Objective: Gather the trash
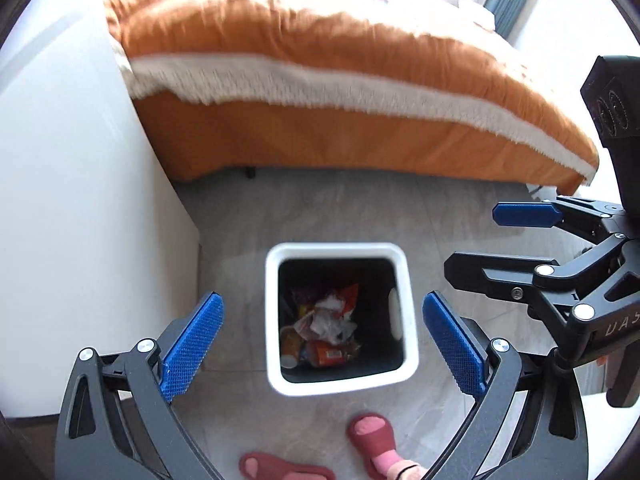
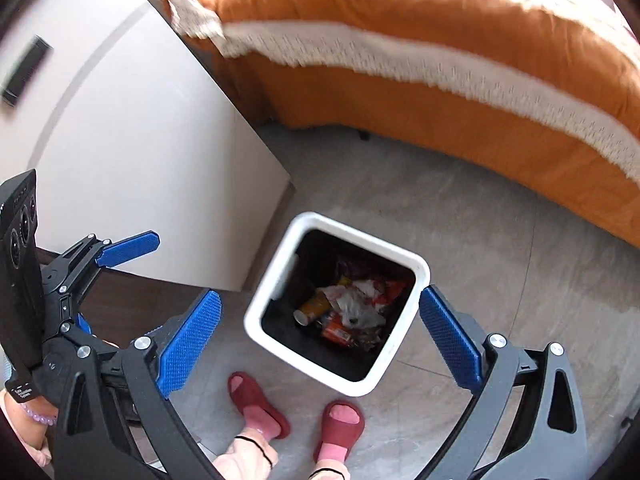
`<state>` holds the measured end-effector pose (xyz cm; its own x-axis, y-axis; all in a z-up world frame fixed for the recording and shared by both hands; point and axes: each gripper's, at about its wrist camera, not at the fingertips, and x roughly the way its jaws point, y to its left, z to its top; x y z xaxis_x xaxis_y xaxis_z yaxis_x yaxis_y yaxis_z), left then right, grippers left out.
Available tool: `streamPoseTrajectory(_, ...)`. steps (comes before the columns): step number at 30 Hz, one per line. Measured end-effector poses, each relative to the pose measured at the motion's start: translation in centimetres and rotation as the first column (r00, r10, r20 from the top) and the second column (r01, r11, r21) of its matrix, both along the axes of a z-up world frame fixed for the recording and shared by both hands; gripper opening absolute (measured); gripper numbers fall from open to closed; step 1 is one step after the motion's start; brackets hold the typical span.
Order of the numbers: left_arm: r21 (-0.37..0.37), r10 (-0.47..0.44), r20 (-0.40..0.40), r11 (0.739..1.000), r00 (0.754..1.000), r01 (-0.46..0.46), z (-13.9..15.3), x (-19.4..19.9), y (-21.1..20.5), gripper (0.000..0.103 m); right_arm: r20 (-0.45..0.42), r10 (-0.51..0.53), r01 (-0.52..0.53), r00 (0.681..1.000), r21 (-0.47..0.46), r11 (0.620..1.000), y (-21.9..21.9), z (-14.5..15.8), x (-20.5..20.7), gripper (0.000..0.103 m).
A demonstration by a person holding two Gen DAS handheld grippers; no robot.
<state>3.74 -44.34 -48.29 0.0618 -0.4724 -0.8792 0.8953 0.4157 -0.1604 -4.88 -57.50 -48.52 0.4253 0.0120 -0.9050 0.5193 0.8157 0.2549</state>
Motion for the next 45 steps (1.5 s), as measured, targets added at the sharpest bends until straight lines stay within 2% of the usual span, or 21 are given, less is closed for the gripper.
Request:
streamPoseTrajectory(6,-0.050,0.043,0.099,0.998,0.994,-0.038,9.9,-1.1,1.9,0.098,0.109,0.031,-0.022,0.994,-0.085,0.996,2.2,10.4,-0.3,0.099)
streamPoseTrajectory(13,-0.148,0.156,0.117,0.979,0.981,-0.138,21.0,-1.4,5.9,0.098,0.256,0.090,-0.031,0.962,-0.225,0.974,5.8,22.5,-1.4,0.099)
streamPoseTrajectory(17,-0.189,0.233,0.181,0.962,0.955,-0.199,26.8,-1.8,8.7,0.098,0.332,0.153,-0.065,0.931,-0.262,0.963,7.7,27.9,-1.6,0.099)
streamPoseTrajectory(20,-0.230,0.309,0.213,0.938,0.927,-0.260,30.9,-2.1,11.3,0.098,0.396,0.211,-0.103,0.894,-0.278,0.955,9.4,31.6,-1.3,0.099)
streamPoseTrajectory(23,-0.253,0.401,0.261,0.906,0.878,-0.338,34.1,-2.3,14.1,0.098,0.447,0.310,-0.168,0.839,-0.329,0.929,11.8,35.1,-0.3,0.099)
streamPoseTrajectory(26,-0.268,0.498,0.325,0.864,0.804,-0.427,36.9,-2.3,17.3,0.098,0.488,0.417,-0.247,0.766,-0.375,0.893,14.5,38.2,1.4,0.099)
streamPoseTrajectory(27,-0.276,0.519,0.331,0.852,0.788,-0.445,37.7,-2.1,18.1,0.098,0.499,0.440,-0.267,0.747,-0.381,0.885,15.3,38.8,1.8,0.099)
streamPoseTrajectory(31,-0.324,0.616,0.360,0.787,0.701,-0.525,40.6,-1.7,22.6,0.098,0.545,0.530,-0.329,0.650,-0.427,0.843,19.3,42.0,3.6,0.099)
streamPoseTrajectory(34,-0.343,0.659,0.362,0.752,0.660,-0.563,41.9,-1.0,25.8,0.098,0.564,0.566,-0.315,0.602,-0.483,0.817,22.3,43.6,4.0,0.099)
streamPoseTrajectory(37,-0.377,0.709,0.393,0.705,0.585,-0.601,42.7,-0.5,29.4,0.098,0.556,0.587,-0.316,0.589,-0.510,0.800,25.6,44.3,5.0,0.099)
streamPoseTrajectory(40,-0.396,0.740,0.381,0.672,0.554,-0.626,43.7,-0.3,33.3,0.098,0.585,0.569,-0.347,0.578,-0.456,0.820,28.2,44.7,5.8,0.099)
streamPoseTrajectory(42,-0.409,0.762,0.400,0.645,0.509,-0.646,44.2,-0.3,35.6,0.098,0.602,0.561,-0.376,0.568,-0.417,0.828,29.9,44.8,6.5,0.099)
streamPoseTrajectory(45,-0.389,0.767,0.446,0.630,0.461,-0.672,44.7,0.4,38.2,0.098,0.592,0.577,-0.367,0.563,-0.447,0.816,32.8,45.1,7.1,0.099)
